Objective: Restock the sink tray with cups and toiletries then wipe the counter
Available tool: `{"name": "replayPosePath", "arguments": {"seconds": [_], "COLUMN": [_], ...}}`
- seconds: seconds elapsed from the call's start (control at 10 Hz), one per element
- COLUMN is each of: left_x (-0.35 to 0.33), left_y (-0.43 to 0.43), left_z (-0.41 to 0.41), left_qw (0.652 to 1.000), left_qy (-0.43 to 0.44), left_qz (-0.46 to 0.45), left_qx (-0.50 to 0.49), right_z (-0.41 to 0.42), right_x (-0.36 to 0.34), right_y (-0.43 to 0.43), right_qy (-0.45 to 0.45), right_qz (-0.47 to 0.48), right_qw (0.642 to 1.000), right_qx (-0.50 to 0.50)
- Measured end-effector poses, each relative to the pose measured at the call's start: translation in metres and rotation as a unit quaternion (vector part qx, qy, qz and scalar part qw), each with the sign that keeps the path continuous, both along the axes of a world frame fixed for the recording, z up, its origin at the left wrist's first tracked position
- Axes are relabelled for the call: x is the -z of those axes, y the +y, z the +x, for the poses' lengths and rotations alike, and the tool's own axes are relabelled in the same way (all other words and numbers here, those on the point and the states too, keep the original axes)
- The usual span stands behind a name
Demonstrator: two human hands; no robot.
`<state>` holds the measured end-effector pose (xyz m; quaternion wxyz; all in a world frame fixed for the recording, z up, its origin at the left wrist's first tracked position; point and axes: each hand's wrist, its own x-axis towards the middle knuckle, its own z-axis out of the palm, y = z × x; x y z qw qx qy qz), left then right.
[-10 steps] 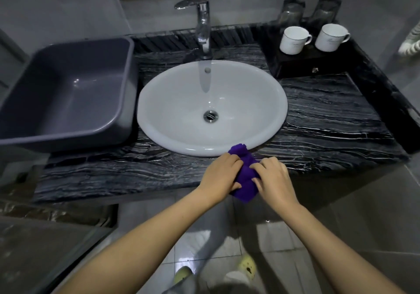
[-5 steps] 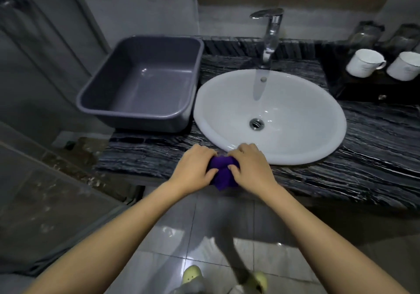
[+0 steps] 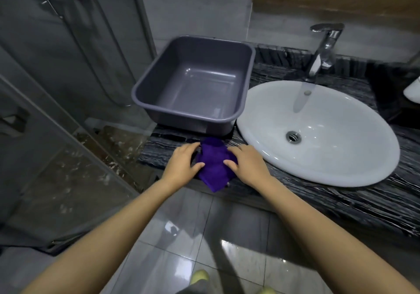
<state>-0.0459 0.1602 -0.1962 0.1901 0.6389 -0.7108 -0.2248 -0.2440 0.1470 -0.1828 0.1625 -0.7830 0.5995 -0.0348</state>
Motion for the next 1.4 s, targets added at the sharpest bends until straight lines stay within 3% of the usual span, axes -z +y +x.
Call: {"name": "replayPosePath", "arguments": {"seconds": [0.1, 0.4, 0.5, 0.6, 0.7, 0.9, 1.1, 1.2, 1.3, 1.4], "left_x": [0.014, 0.02, 0.018, 0.015, 0.013, 0.011, 0.002, -0.022, -0.06, -0.111], "left_y": [0.003, -0.008, -0.014, -0.017, -0.019, -0.013, -0.016, -0.022, -0.031, -0.042], "left_z": [-0.002, -0.011, -0.014, -0.021, -0.024, -0.014, 0.005, 0.017, 0.029, 0.039], "left_qw": [0.998, 0.995, 0.987, 0.981, 0.978, 0.992, 0.986, 0.984, 0.969, 0.947], "left_qy": [0.041, 0.049, 0.086, 0.104, 0.092, 0.046, 0.003, -0.053, -0.091, -0.127], "left_qz": [0.01, 0.052, 0.082, 0.126, 0.149, 0.043, 0.115, 0.139, 0.228, 0.291], "left_qx": [-0.039, -0.068, -0.107, -0.109, -0.11, -0.114, -0.117, -0.096, -0.005, 0.053], "right_z": [-0.006, 0.006, 0.002, 0.001, 0.009, 0.017, 0.016, 0.024, 0.045, 0.069], "right_x": [0.008, 0.008, 0.001, -0.004, -0.001, -0.001, -0.003, -0.028, -0.064, -0.109], "right_y": [-0.003, -0.009, -0.013, -0.015, -0.014, -0.014, -0.016, -0.026, -0.039, -0.056], "right_qy": [-0.004, 0.011, -0.022, 0.051, 0.102, 0.041, 0.082, 0.103, 0.163, 0.119], "right_qz": [-0.008, 0.035, 0.039, 0.066, 0.064, 0.009, 0.013, 0.068, 0.175, 0.347], "right_qw": [1.0, 0.999, 0.997, 0.995, 0.992, 0.998, 0.997, 0.99, 0.958, 0.913], "right_qx": [0.013, 0.006, 0.057, 0.048, 0.026, 0.056, -0.006, -0.074, -0.156, -0.18]}}
